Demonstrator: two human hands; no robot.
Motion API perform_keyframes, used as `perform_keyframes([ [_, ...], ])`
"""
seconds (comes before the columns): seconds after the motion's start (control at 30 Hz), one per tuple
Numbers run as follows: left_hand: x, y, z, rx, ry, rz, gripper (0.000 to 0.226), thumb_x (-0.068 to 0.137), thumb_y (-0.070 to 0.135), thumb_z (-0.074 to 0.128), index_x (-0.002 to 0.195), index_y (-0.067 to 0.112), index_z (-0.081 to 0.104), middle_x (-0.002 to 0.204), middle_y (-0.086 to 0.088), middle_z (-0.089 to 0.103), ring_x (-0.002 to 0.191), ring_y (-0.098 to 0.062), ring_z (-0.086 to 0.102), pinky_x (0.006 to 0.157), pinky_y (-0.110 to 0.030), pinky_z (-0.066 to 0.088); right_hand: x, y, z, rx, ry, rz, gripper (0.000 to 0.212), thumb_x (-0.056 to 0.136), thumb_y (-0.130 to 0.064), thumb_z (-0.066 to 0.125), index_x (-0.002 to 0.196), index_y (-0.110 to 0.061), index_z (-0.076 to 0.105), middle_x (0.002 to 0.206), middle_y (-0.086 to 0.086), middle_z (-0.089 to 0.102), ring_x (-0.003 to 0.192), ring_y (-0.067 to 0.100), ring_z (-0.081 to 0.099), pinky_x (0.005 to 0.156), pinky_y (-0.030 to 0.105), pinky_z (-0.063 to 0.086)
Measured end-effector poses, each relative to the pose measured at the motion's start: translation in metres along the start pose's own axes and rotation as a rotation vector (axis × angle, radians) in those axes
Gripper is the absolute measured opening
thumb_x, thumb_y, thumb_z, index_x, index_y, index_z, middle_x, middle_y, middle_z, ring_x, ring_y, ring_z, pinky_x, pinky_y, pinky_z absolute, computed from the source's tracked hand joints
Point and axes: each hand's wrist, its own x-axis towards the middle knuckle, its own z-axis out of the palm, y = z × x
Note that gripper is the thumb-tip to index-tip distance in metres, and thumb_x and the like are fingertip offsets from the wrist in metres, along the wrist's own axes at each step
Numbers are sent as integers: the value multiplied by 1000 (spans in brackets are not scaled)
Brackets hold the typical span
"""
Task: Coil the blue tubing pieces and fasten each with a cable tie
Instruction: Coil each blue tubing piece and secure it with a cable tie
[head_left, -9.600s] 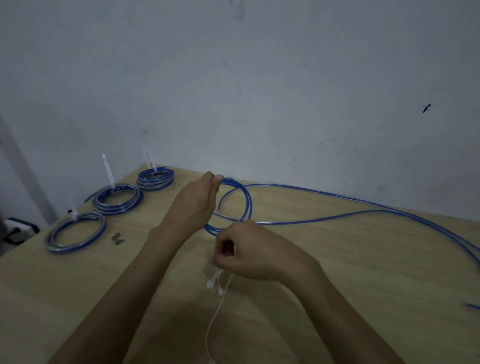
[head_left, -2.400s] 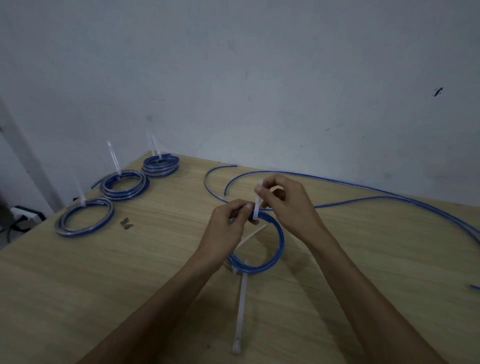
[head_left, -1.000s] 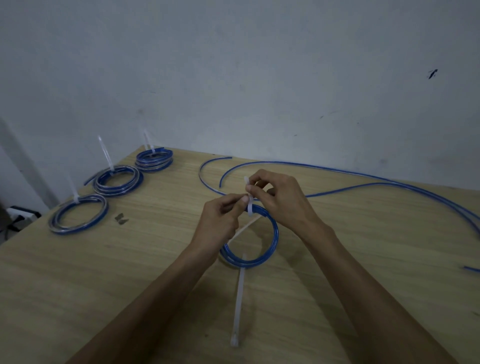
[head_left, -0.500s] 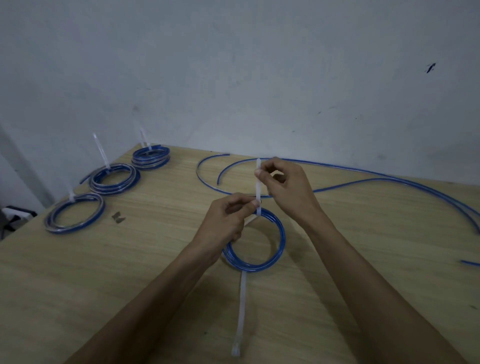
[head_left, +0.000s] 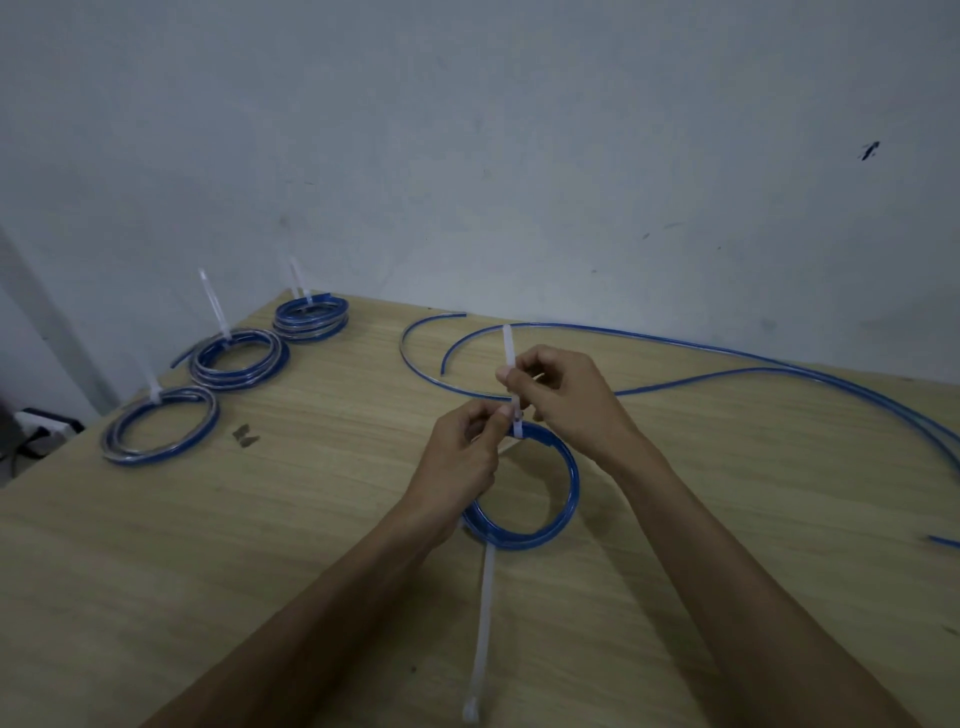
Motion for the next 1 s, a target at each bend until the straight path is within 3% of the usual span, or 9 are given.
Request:
perform_keyframes([
  [0.07, 1, 2, -1, -2, 23, 20, 26, 103, 32, 52, 104, 12, 68, 54, 19, 56, 43, -2, 38, 45, -19, 31, 0, 1, 1, -26, -1, -21, 18, 98, -28, 65, 83, -19, 69, 78, -5, 70, 78, 12, 67, 72, 30, 54],
  [0.13, 0, 4, -1, -14, 27, 55, 27, 102, 32, 55, 102, 9, 68, 62, 17, 60, 44, -2, 38, 44, -19, 30, 1, 0, 0, -47, 48, -48, 19, 96, -30, 67, 82, -19, 71, 80, -8, 70, 80, 9, 66, 78, 29, 54],
  [0.3, -1, 8, -2, -41, 17, 67, 25, 98, 29, 63, 93, 5, 66, 65, 13, 60, 50, -12, 40, 47, -27, 30, 2, -2, 3, -89, 166, -93, 17, 96, -26, 67, 84, -15, 72, 89, -6, 68, 82, 5, 62, 70, 11, 46],
  [0.5, 1, 7, 1, -94, 23, 21, 17, 94, 30, 68, 85, 16, 70, 79, -1, 63, 64, -13, 53, 55, -30, 41, 4, 4, 6, -34, 222, -12, 19, 96, -27, 66, 86, -13, 73, 87, -9, 66, 73, -1, 57, 68, 15, 43],
  [0.6, 1, 7, 1, -29, 19, 90, 22, 97, 33, 63, 90, 15, 72, 72, 6, 60, 69, -9, 52, 63, -30, 44, 4, 2, 6, 12, 269, 1, 22, 97, -29, 66, 82, -14, 70, 79, -9, 63, 66, 2, 55, 66, 22, 45],
  [0.67, -1, 7, 1, 72, 47, 179, 23, 100, 33, 58, 94, 15, 73, 71, 13, 63, 68, -2, 54, 66, -22, 45, 3, -1, 7, 59, 258, 6, 24, 98, -28, 65, 79, -14, 68, 74, -8, 63, 66, 7, 57, 65, 27, 50],
  [0.77, -2, 8, -2, 202, 97, 324, 23, 102, 30, 55, 96, 18, 73, 72, 14, 64, 70, -1, 57, 67, -15, 44, 1, -7, 10, 112, 226, 8, 25, 100, -25, 62, 77, -15, 65, 70, -5, 62, 64, 9, 59, 59, 21, 50],
  [0.87, 0, 7, -3, 245, 141, 368, 25, 103, 30, 53, 94, 17, 73, 69, 14, 62, 66, -2, 55, 64, -17, 43, 2, -9, 9, 70, 187, -15, 23, 101, -29, 60, 83, -15, 66, 75, 1, 65, 68, 13, 62, 65, 33, 58],
  [1.0, 4, 6, -5, 159, 189, 292, 33, 102, 37, 53, 80, 18, 67, 52, 15, 45, 48, -4, 38, 54, -28, 34, 1, -10, 10, -16, 121, -69, 10, 100, -28, 61, 96, -21, 68, 78, -6, 68, 74, 7, 66, 73, 31, 57],
])
